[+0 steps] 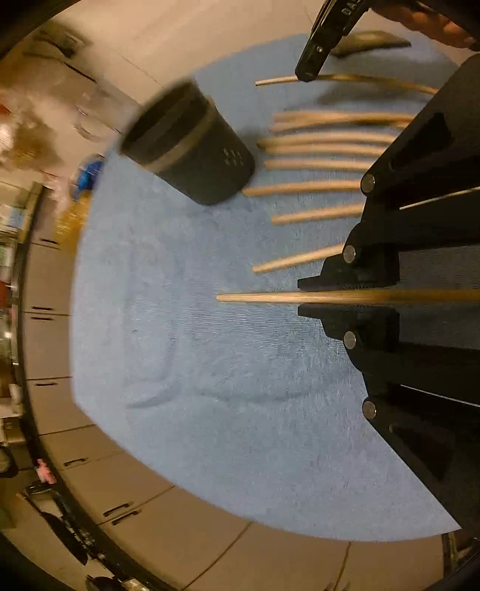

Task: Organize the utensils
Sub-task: 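Lift the chopstick upright and carry it over the grey holder cup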

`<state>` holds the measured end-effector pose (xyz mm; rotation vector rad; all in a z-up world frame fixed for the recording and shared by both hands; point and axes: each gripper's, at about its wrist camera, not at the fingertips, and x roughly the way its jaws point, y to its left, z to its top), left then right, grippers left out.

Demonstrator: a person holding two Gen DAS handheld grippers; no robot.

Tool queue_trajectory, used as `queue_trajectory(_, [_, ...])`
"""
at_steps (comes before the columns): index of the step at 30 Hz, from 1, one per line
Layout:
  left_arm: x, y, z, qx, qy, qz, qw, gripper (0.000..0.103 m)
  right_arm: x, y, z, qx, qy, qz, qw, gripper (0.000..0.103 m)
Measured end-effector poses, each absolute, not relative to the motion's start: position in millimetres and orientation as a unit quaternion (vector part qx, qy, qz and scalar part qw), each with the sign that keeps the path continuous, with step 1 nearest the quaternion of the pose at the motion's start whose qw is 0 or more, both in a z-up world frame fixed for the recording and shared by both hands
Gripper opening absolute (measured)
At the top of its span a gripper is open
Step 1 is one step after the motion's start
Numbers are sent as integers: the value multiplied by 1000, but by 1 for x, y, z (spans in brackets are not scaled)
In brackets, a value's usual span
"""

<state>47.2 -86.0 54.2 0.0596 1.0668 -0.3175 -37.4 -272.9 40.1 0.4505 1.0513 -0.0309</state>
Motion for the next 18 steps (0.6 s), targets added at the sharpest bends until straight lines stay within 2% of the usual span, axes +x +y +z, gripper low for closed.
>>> queue_trajectory(8, [6,-65,131,-11,416,-180,891,6,-76,-269,103,206,401,9,893,7])
queue_trajectory(18, [-29,-64,182,-14,364,-193,911,6,-109,-258,154,186,302,21,935,7])
